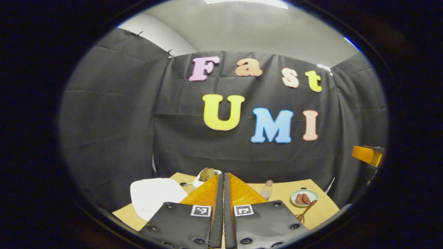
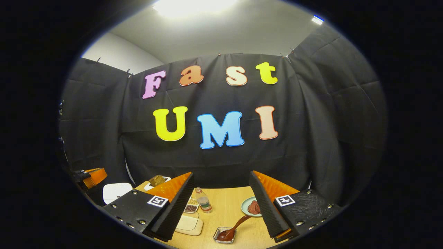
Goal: Close the left gripper, press the button to open the rice cooker; take a wooden spoon from the chopstick holder with the right hand, scoop a spoonful of rice and pour it into the rice cooker, then put the wooden spoon back into the chopstick holder.
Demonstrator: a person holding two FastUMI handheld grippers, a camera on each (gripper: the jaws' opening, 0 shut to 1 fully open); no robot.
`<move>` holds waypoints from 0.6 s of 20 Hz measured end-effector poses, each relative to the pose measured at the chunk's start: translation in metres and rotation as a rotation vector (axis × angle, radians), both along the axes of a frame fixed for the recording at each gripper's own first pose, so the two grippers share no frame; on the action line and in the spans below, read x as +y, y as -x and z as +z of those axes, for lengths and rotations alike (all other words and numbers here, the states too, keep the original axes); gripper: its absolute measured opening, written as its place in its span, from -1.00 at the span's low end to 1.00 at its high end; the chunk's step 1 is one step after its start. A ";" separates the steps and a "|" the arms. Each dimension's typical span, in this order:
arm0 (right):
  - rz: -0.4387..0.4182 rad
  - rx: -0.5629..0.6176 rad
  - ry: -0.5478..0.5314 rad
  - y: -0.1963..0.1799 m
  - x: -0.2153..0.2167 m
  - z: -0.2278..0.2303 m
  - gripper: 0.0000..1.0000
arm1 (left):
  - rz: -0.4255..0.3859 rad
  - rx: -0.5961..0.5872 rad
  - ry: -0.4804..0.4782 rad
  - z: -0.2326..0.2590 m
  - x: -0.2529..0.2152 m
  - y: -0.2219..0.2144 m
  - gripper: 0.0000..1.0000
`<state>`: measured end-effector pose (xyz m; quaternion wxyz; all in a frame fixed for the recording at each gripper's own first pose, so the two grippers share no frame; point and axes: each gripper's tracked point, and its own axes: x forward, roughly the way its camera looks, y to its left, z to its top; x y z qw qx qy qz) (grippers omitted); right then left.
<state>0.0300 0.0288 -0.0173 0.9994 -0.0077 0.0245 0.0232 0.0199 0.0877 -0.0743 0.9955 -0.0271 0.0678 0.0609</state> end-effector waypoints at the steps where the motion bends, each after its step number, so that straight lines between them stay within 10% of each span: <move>1: 0.005 -0.001 0.004 -0.001 0.003 -0.001 0.94 | -0.004 0.026 0.023 -0.010 0.006 -0.004 -0.82; 12: 0.030 0.035 0.027 -0.009 0.021 -0.014 0.94 | 0.231 0.305 0.301 -0.122 0.158 -0.010 -0.83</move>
